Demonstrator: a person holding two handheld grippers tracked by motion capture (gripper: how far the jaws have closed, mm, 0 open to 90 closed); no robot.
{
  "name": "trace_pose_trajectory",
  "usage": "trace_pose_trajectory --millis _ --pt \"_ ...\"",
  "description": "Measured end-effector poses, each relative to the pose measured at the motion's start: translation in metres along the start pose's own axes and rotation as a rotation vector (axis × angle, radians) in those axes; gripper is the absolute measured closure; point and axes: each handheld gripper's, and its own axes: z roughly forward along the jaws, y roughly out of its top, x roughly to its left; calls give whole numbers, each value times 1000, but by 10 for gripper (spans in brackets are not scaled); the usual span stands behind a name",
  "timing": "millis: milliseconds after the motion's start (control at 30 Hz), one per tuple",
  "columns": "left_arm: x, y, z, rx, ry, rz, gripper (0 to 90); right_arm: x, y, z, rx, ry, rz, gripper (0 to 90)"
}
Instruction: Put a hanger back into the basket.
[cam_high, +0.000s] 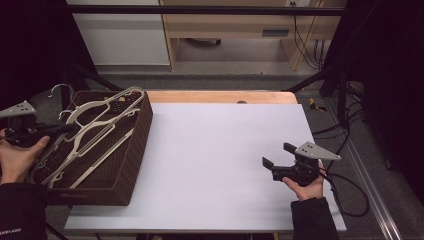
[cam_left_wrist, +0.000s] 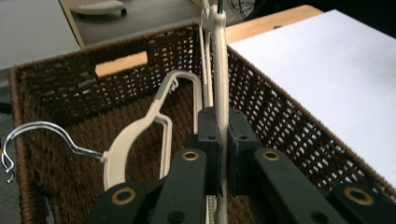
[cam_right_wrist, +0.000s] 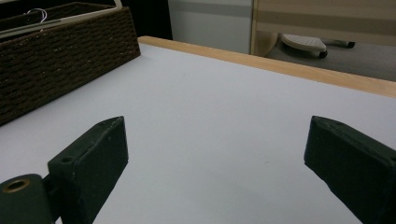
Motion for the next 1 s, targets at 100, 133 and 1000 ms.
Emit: trace_pose_trajectory --millis 100,133,1000 --pt "1 -4 4 16 -10 0 858 0 0 0 1 2 -3 66" --pt "1 -5 6 23 -8 4 858 0 0 -1 1 2 -3 66" --pt "-7 -44 42 139 105 -201 638 0 0 0 1 -2 -4 64"
